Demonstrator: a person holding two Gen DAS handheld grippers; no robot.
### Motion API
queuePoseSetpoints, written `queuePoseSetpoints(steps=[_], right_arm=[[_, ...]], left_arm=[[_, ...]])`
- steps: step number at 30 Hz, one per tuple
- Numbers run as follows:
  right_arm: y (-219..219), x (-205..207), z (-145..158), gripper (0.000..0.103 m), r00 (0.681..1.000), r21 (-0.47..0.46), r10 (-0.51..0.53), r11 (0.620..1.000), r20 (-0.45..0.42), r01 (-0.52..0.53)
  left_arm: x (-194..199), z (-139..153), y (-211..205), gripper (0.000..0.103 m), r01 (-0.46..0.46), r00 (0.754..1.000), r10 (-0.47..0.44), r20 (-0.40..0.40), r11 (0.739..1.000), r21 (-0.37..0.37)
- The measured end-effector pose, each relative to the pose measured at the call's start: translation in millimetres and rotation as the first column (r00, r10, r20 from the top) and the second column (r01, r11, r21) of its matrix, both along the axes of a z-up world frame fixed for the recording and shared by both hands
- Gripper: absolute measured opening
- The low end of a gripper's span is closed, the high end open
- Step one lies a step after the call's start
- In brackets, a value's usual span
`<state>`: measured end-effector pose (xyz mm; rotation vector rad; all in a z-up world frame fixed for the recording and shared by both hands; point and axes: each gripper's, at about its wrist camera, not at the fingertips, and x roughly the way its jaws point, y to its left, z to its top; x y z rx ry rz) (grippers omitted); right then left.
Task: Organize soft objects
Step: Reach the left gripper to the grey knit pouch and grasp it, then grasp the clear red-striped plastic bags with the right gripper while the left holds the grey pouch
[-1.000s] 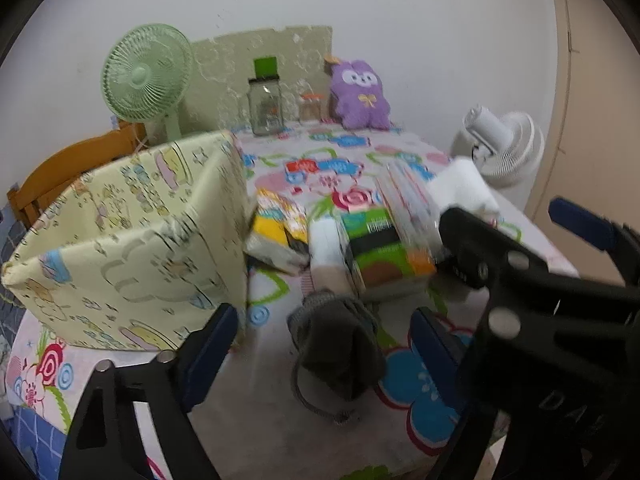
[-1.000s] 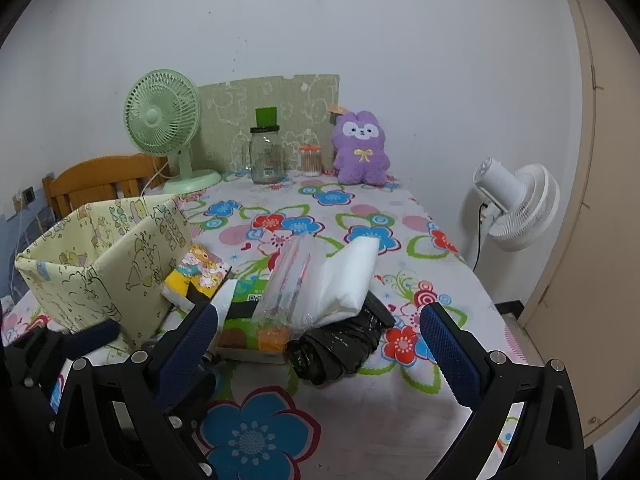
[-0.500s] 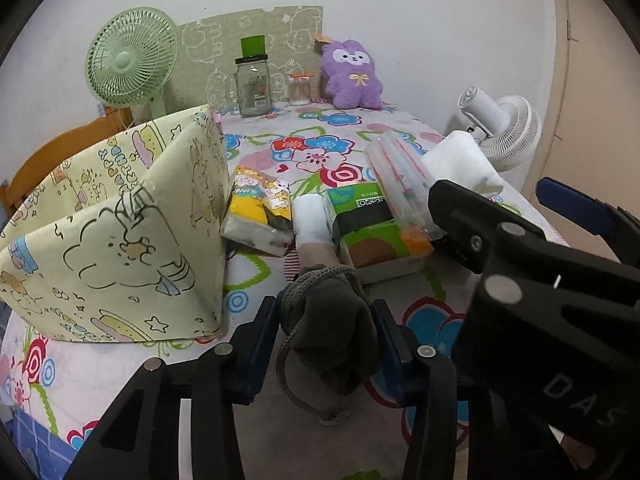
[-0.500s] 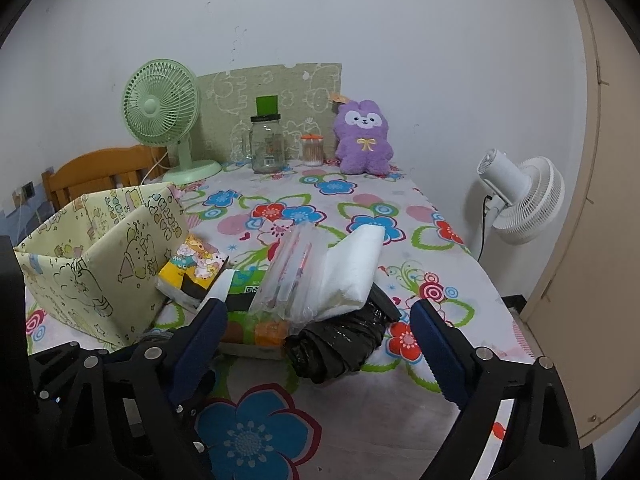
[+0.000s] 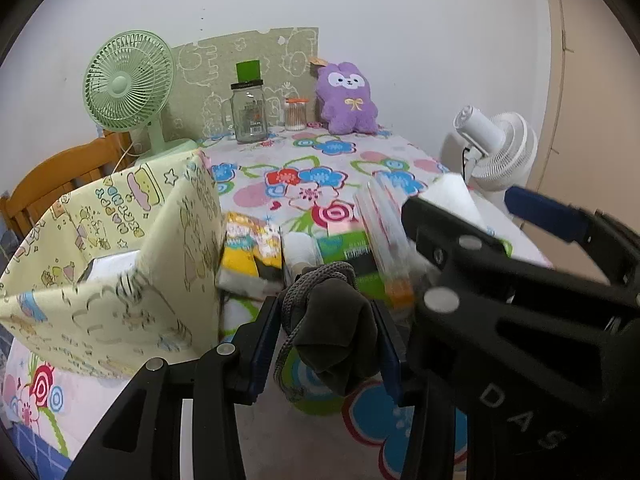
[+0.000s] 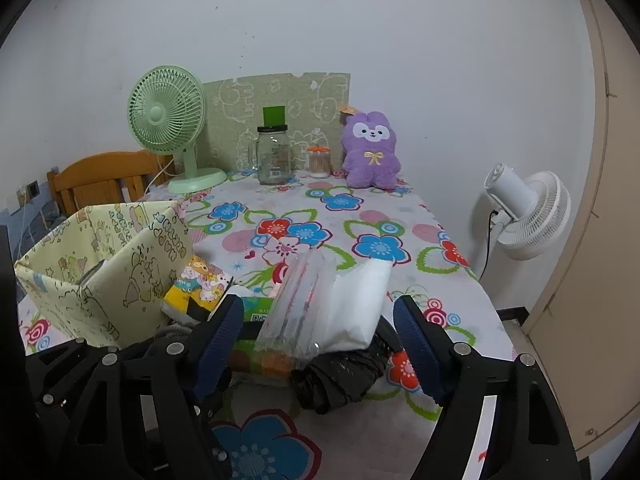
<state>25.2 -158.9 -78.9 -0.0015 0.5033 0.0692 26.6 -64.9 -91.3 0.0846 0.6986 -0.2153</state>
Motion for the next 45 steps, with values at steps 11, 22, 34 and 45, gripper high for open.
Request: queuePoseSetpoints(steps=[11, 22, 34, 45], right_arm=[[2.9, 23.5, -0.5, 0.069, 0.998, 0.023, 0.012, 1.000, -0.056, -0.011], [1.9, 52.4, -24.4, 0.046, 0.976, 0.122, 0.077, 0.991, -0.204, -0.052], [-4.4, 54.8, -27.5, 0.024, 0.966, 0.157, 0.074, 0.987, -0.246, -0.035], [-9.0, 46.8, -6.8, 0.020, 0.968, 0.122, 0.037, 0.993, -0.248, -0.007]], left_arm=[[19.2, 5.3, -3.2, 0.046, 0.005, 1.000, -0.005, -0.023, 1.000, -0.013], [31.8, -7.3, -4.9, 0.046, 0.002, 0.997, -0.004, -0.076, 1.000, -0.015], [33.0, -3.1, -10.3, 0.046, 0.010, 0.997, -0.010, -0.082, 1.000, 0.000], [27.2, 18.4, -13.9, 0.046, -0.001, 0.997, 0.002, -0.078, 1.000, 0.017]])
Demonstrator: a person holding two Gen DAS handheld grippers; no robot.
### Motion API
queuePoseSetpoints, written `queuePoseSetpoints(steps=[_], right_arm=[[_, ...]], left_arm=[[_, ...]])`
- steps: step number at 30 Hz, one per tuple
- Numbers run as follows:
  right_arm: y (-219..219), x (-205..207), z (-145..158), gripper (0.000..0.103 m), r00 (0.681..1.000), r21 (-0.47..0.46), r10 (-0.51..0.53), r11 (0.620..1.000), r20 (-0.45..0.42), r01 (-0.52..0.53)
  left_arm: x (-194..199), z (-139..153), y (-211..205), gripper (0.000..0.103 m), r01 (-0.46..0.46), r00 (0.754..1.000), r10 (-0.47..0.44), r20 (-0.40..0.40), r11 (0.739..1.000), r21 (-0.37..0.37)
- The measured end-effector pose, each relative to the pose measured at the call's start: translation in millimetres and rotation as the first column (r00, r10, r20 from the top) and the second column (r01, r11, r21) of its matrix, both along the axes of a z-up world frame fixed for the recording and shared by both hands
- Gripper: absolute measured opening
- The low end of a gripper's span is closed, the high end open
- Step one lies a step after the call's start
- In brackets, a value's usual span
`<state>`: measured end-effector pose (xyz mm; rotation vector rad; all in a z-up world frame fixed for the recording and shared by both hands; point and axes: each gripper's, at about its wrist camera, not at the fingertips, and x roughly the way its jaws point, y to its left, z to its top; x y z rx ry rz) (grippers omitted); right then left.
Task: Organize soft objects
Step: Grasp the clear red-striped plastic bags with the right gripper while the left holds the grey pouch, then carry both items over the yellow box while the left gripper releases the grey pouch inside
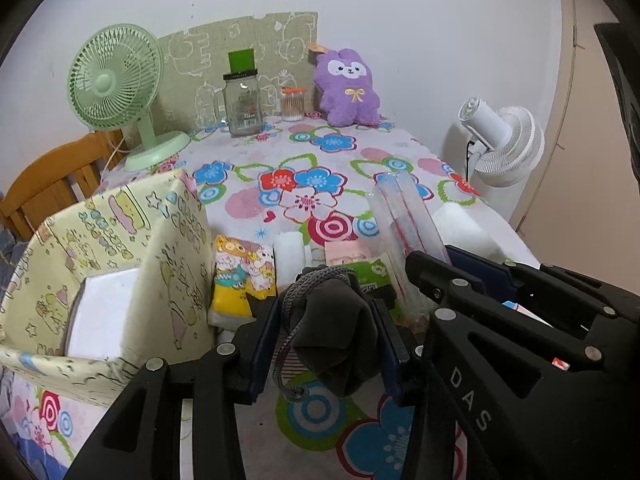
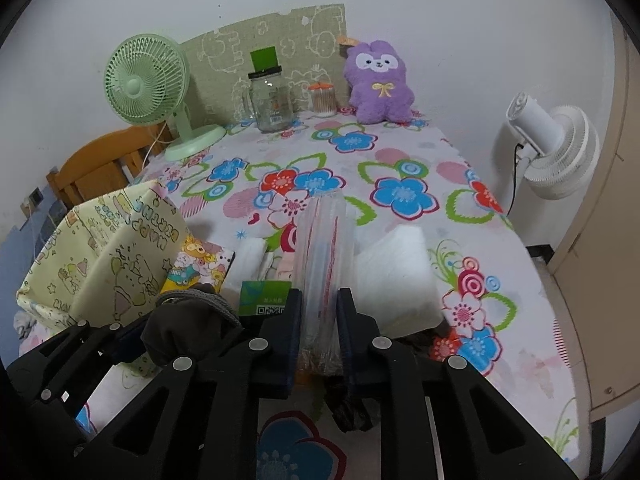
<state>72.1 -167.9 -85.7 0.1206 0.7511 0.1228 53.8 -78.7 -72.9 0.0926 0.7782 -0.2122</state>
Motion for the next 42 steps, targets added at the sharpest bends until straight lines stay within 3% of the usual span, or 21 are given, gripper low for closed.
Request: queuePoseSetpoints(steps=[17, 26, 42], right_arm=[[11.3, -10.7, 54.8, 0.019, 1.000, -0.049, 0.002, 0.999, 0.029, 0.000], [35.4, -9.6, 76.8, 0.019, 0.995, -0.100, 0.086, 0.992, 0.042, -0.082], [96.1, 10.1, 90.5, 0.019, 0.975, -0.124, 0.220, 0.969, 0.040, -0.214]], left_arm=[[-6.0, 51.1, 11.0, 0.046, 0.032, 0.999, -0.032, 0.036, 0.999, 0.015], [-9.8, 68.7, 29.2, 0.046, 0.059, 0.996, -0.061, 0.058, 0.998, 0.037], [5.0, 76.3, 85.8, 0.046, -0.018, 0.998, 0.013, 0.068, 0.998, 0.066]])
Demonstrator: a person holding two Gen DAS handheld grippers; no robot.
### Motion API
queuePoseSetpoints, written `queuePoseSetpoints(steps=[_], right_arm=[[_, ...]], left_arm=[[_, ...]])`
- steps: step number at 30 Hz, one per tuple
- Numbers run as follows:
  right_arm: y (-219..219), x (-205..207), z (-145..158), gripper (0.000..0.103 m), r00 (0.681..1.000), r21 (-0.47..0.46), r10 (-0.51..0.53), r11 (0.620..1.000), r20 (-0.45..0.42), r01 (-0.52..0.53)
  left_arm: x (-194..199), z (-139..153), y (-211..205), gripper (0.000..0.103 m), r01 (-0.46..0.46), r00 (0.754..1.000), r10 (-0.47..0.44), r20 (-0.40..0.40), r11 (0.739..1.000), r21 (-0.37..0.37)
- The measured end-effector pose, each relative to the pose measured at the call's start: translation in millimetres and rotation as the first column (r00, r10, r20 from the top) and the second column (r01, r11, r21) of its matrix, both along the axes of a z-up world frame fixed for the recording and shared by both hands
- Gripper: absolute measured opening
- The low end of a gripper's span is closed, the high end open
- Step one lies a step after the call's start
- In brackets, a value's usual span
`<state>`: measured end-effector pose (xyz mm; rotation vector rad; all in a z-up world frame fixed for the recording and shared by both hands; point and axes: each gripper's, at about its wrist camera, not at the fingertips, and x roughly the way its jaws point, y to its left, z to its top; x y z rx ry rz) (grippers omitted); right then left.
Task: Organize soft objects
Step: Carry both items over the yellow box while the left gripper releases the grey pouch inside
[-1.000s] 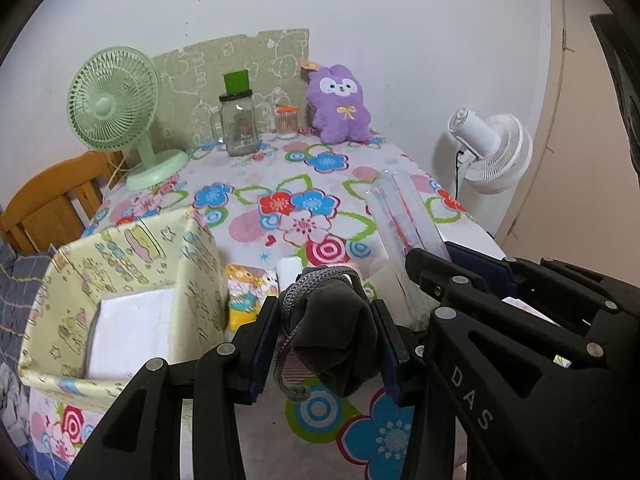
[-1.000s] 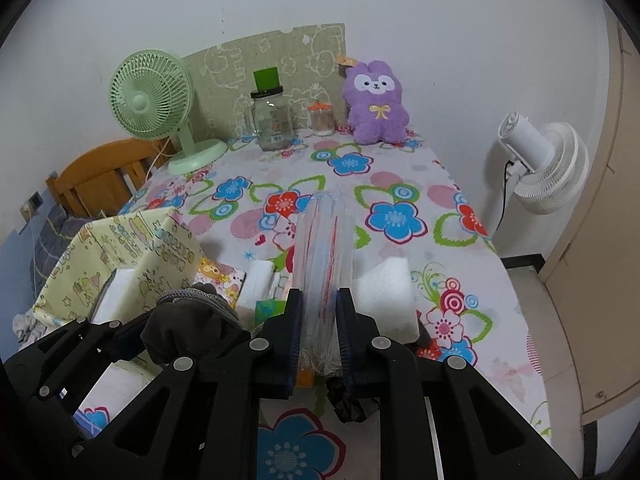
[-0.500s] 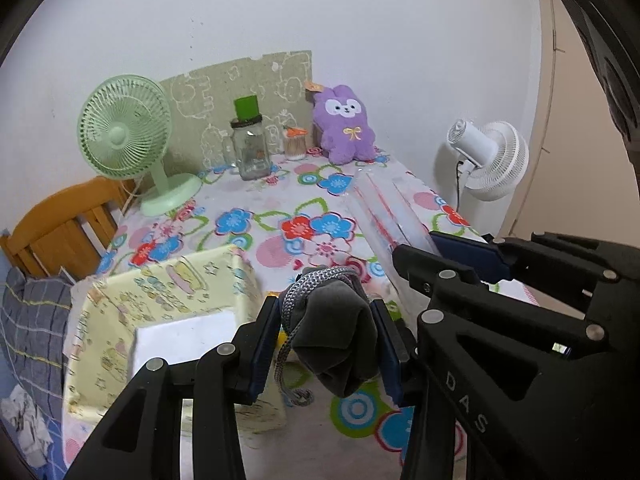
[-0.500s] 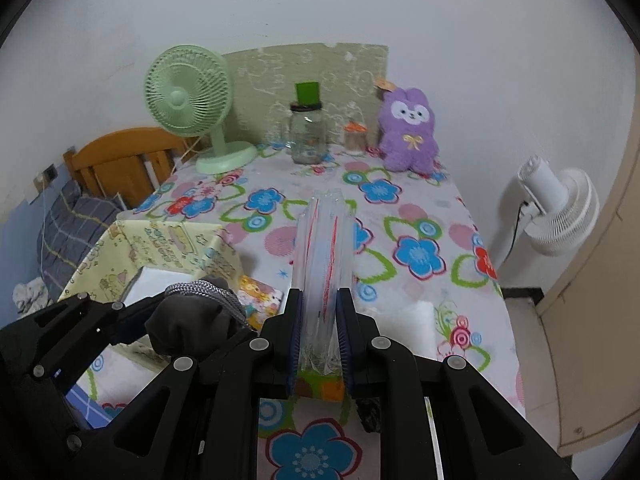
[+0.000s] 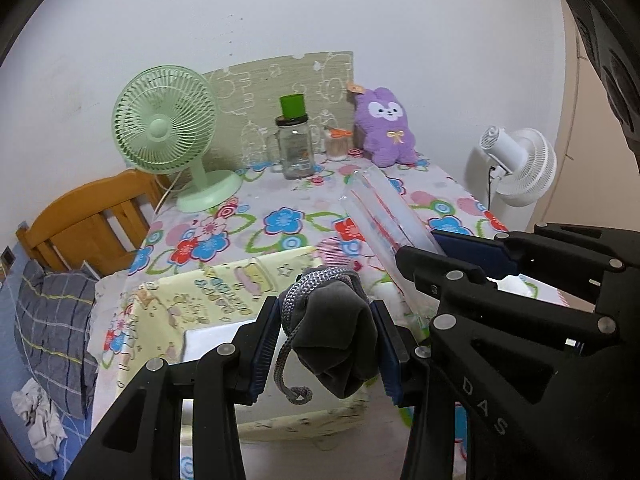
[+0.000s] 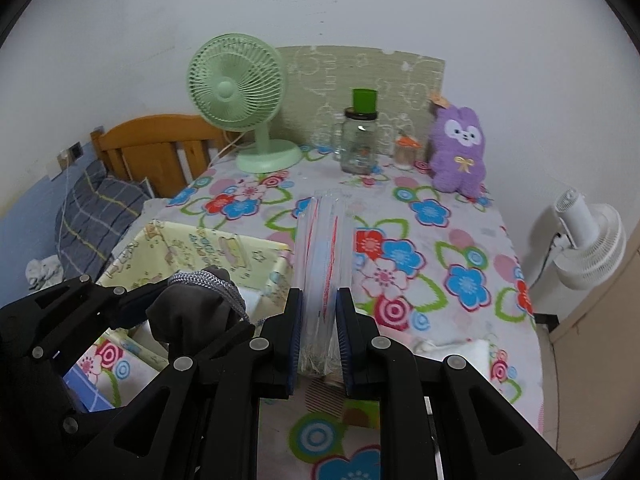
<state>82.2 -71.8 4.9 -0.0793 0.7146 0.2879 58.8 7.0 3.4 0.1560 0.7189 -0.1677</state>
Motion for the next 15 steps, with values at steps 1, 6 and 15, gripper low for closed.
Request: queuePoseSetpoints(steps=[1, 6, 15], right_arm=[[2.9, 1.4, 0.2, 0.019, 1.000, 0.002, 0.008, 1.000, -0.002, -0.008], [20.0, 7.5, -1.6, 0.019, 0.997, 0.014, 0.070, 0.997, -0.015, -0.069], [47.7, 19.0, -14.2, 0.019, 0.988, 0.016, 0.150, 0.989, -0.042, -0.150]], left_arm=[[1.0, 0.0, 3.3, 0.046, -0.005, 1.000, 0.005, 0.002, 1.000, 0.003], [8.2, -5.7, 19.1, 0.046, -0.038, 0.999, 0.038, -0.008, 0.999, 0.018], [22.6, -24.6, 44.5, 0.046, -0.097, 0.994, 0.098, -0.049, 0.995, 0.033]])
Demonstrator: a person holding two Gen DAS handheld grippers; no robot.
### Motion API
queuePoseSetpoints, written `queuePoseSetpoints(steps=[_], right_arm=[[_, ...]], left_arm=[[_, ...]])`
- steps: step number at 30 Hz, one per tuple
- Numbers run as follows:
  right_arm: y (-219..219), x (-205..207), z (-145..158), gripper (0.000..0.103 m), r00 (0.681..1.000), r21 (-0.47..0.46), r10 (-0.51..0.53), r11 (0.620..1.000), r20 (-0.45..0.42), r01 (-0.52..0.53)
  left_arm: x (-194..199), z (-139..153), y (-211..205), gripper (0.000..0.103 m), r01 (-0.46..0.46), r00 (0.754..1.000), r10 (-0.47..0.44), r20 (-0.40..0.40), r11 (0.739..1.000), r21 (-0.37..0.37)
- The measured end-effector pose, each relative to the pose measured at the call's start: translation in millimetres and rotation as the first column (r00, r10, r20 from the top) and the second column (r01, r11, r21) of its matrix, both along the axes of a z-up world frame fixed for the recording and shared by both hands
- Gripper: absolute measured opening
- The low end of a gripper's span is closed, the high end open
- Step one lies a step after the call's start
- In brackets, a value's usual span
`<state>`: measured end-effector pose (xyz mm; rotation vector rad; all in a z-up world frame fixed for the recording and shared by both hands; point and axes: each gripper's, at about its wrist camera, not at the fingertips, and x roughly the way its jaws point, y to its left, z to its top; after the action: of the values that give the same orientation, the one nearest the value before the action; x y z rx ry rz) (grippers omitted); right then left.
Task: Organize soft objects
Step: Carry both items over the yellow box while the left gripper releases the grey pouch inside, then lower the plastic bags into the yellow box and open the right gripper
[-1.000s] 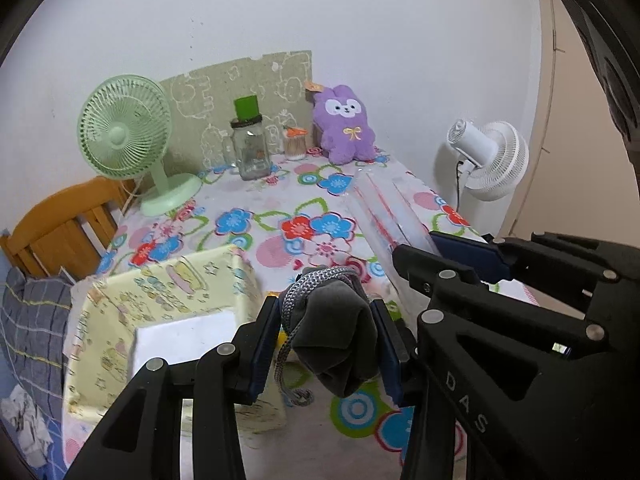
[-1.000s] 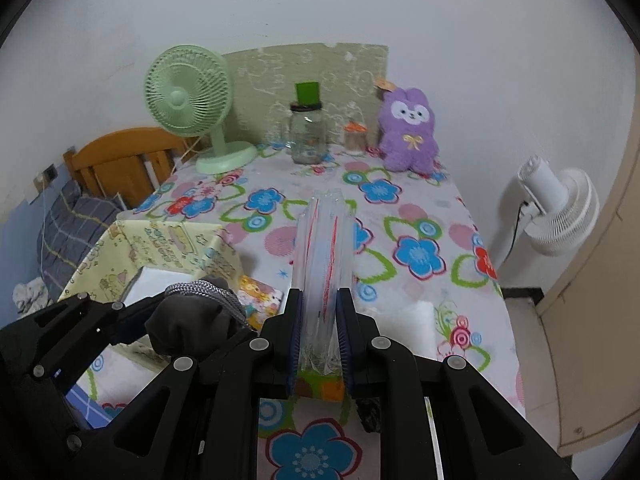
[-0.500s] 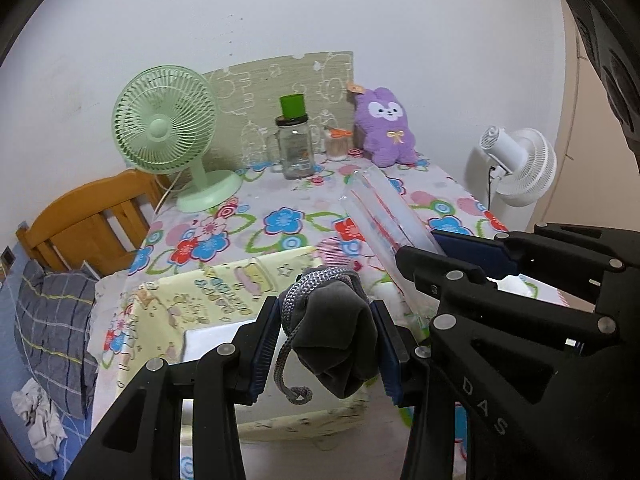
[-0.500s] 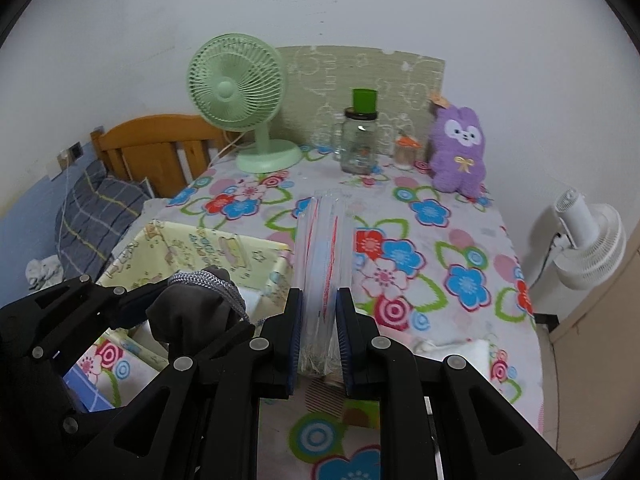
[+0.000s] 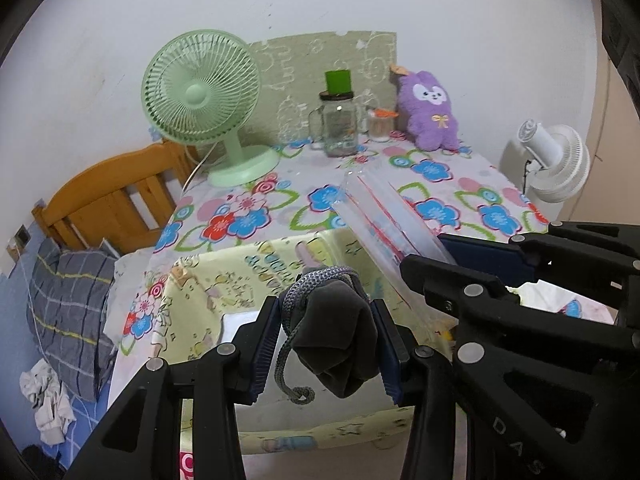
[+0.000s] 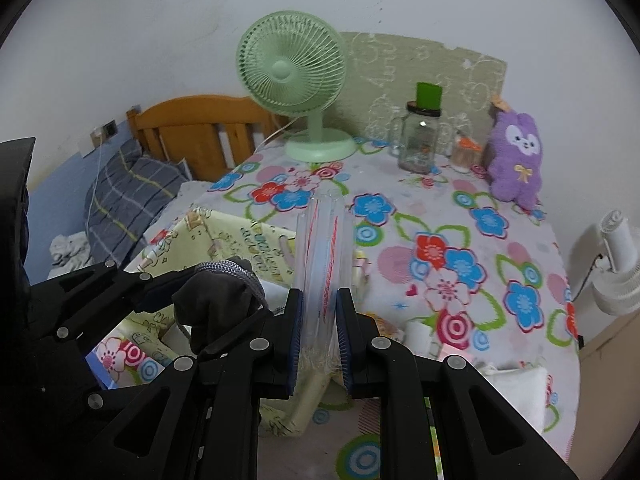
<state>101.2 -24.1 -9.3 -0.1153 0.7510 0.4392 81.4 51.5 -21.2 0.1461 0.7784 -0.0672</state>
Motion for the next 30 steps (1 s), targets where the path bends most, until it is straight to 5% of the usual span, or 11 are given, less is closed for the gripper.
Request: queuePoseSetpoints(steps=[17, 20, 23, 25, 26, 30], right_arm=[[36.8, 24.1, -34.1, 0.019, 0.993, -0.009, 0.075, 0.997, -0.088, -0.076], [39.1, 29.1, -38.5, 0.021, 0.992, -0.007, 0.070, 0.997, -0.108, -0.071], [39.5, 33.7, -40.8, 0.034, 0.991, -0.009, 0.060, 0.998, -0.123, -0.062], [38.6, 34.6, -39.8, 0.061, 0.993, -0.019, 0.050, 0.998, -0.110, -0.052], [38.1, 33.8, -38.5, 0.066, 0.993, -0.012, 0.059, 0.998, -0.099, -0.060], [34.9, 29.9, -32.8, 0.074, 0.997, -0.002, 0.051, 0.999, -0.059, -0.051]], left_arm=[[14.2, -30.9, 30.7, 0.048, -0.074, 0.994, 0.075, -0.077, 0.997, 0.017], [14.7, -33.5, 32.2, 0.064, -0.079, 0.993, 0.081, -0.082, 0.997, 0.025], [14.9, -33.3, 31.0, 0.074, -0.079, 0.994, 0.081, -0.077, 0.996, 0.032], [13.9, -33.0, 30.4, 0.078, -0.074, 0.994, 0.075, -0.084, 0.997, 0.017], [13.5, -32.0, 30.5, 0.080, -0.073, 0.993, 0.072, -0.089, 0.997, 0.001], [12.5, -27.3, 28.8, 0.083, -0.078, 0.994, 0.077, -0.074, 0.997, -0.007]])
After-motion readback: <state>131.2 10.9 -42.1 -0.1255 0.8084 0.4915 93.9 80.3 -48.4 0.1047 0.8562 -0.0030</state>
